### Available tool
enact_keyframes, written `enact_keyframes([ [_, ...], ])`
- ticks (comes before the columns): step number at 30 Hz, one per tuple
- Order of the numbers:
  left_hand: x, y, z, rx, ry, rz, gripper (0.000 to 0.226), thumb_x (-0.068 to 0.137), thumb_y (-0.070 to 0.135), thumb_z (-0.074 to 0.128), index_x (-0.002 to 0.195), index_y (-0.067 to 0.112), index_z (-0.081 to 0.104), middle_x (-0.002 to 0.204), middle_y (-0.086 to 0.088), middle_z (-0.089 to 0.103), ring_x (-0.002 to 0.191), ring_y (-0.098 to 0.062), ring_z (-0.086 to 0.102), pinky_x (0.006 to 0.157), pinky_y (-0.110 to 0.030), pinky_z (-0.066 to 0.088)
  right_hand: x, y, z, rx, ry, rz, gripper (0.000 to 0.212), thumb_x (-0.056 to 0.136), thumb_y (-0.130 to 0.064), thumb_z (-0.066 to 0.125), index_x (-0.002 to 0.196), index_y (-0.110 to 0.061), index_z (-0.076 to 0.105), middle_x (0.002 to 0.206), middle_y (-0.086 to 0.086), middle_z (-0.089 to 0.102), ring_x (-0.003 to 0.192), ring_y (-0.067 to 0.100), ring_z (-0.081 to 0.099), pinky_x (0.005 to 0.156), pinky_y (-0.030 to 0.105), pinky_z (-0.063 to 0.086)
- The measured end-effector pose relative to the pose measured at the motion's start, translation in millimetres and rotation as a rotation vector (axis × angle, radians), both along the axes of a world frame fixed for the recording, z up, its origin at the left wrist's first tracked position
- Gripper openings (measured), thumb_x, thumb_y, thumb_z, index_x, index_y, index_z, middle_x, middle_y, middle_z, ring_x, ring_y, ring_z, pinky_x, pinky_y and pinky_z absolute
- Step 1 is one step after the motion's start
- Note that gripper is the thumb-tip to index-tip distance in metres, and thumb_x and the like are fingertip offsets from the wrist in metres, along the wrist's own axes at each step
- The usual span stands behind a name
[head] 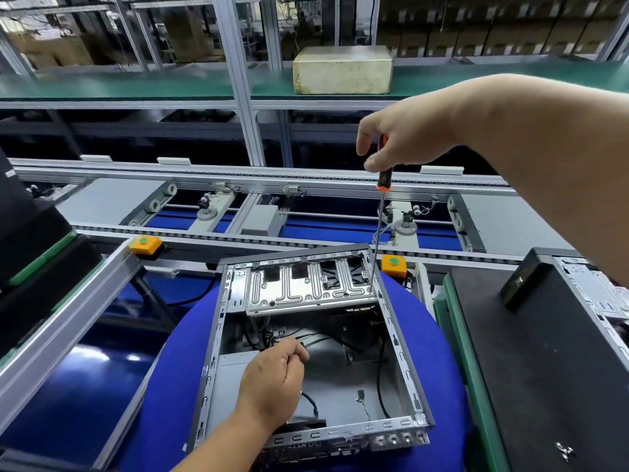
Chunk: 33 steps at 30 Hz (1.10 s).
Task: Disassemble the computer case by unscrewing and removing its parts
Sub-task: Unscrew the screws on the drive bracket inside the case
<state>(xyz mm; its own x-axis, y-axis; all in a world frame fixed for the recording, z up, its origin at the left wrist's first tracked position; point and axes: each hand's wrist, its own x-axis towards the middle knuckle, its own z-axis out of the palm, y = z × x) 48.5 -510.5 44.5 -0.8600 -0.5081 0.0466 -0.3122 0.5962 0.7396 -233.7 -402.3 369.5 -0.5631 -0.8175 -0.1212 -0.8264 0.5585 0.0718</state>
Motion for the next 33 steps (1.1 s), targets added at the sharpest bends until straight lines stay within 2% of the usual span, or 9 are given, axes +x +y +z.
enact_keyframes([
  [4,0,0,0,0.002,0.004,0.002,0.024,0.091,0.027,0.04,0.084,0.035,0.062,0.058,0.014,0.059,0.055,-0.01,0.052,0.054,-0.029,0.036,0,-6,-8,0.057,0.209,-0.068,0.048,0.104,-0.062,0.032,0.105,-0.02,0.055,0.1,0.002,0.06,0.095,0.03,0.056,0.077,0.039,0.039],
  [7,0,0,-1,-0.003,0.005,-0.002,0.024,0.091,0.027,0.04,0.084,0.036,0.062,0.058,0.014,0.059,0.054,-0.009,0.051,0.053,-0.027,0.034,-3,-5,-10,0.028,0.237,-0.027,0.038,0.106,-0.052,0.037,0.099,-0.022,0.059,0.095,0.001,0.062,0.084,0.025,0.057,0.065,0.036,0.036],
  [10,1,0,-1,-0.009,0.002,-0.005,0.025,0.091,0.026,0.04,0.084,0.036,0.061,0.059,0.014,0.059,0.054,-0.008,0.05,0.053,-0.025,0.032,-4,-4,-9,-0.057,0.095,0.015,0.015,0.103,-0.043,0.05,0.093,-0.034,0.056,0.091,-0.007,0.061,0.078,0.015,0.054,0.059,0.032,0.034],
  [12,0,0,-1,-0.013,-0.002,-0.008,0.025,0.091,0.026,0.039,0.084,0.036,0.061,0.06,0.014,0.06,0.055,-0.009,0.051,0.053,-0.024,0.032,-5,-3,-9,-0.111,-0.012,0.056,0.01,0.101,-0.037,0.057,0.091,-0.038,0.056,0.091,-0.01,0.061,0.078,0.013,0.055,0.059,0.032,0.035],
  [20,0,0,0,-0.021,-0.015,-0.002,0.024,0.089,0.028,0.039,0.084,0.035,0.062,0.064,0.013,0.061,0.06,-0.011,0.053,0.054,-0.024,0.034,5,0,3,-0.09,-0.227,0.057,0.023,0.097,-0.023,0.065,0.093,-0.046,0.068,0.092,-0.007,0.067,0.08,0.016,0.063,0.061,0.03,0.045],
  [22,0,0,-1,-0.023,-0.015,-0.001,0.024,0.089,0.028,0.039,0.084,0.035,0.062,0.063,0.012,0.061,0.06,-0.011,0.053,0.054,-0.025,0.034,10,-3,3,-0.059,-0.16,0.017,0.008,0.099,-0.036,0.062,0.101,-0.041,0.068,0.093,-0.004,0.069,0.083,0.018,0.066,0.064,0.032,0.049],
  [26,-1,-1,-1,-0.017,-0.011,-0.001,0.024,0.089,0.028,0.04,0.083,0.036,0.062,0.062,0.011,0.06,0.059,-0.012,0.052,0.054,-0.027,0.035,13,-12,-2,0.087,0.099,-0.087,0.06,0.098,-0.07,0.036,0.101,-0.019,0.068,0.094,0.006,0.072,0.087,0.029,0.068,0.07,0.038,0.048],
  [29,0,-1,-1,-0.012,-0.008,0.001,0.024,0.089,0.028,0.04,0.083,0.036,0.062,0.062,0.009,0.061,0.059,-0.013,0.053,0.054,-0.028,0.037,13,-15,-6,0.06,0.193,-0.069,0.063,0.103,-0.064,0.03,0.091,-0.014,0.067,0.091,0.005,0.067,0.08,0.027,0.062,0.066,0.037,0.042],
  [33,0,-1,-1,-0.013,-0.011,-0.002,0.024,0.089,0.028,0.04,0.084,0.036,0.062,0.061,0.011,0.06,0.057,-0.012,0.052,0.053,-0.028,0.035,7,-12,-9,0.006,0.192,-0.007,0.033,0.105,-0.049,0.043,0.099,-0.024,0.063,0.092,-0.002,0.063,0.08,0.021,0.058,0.062,0.034,0.037],
])
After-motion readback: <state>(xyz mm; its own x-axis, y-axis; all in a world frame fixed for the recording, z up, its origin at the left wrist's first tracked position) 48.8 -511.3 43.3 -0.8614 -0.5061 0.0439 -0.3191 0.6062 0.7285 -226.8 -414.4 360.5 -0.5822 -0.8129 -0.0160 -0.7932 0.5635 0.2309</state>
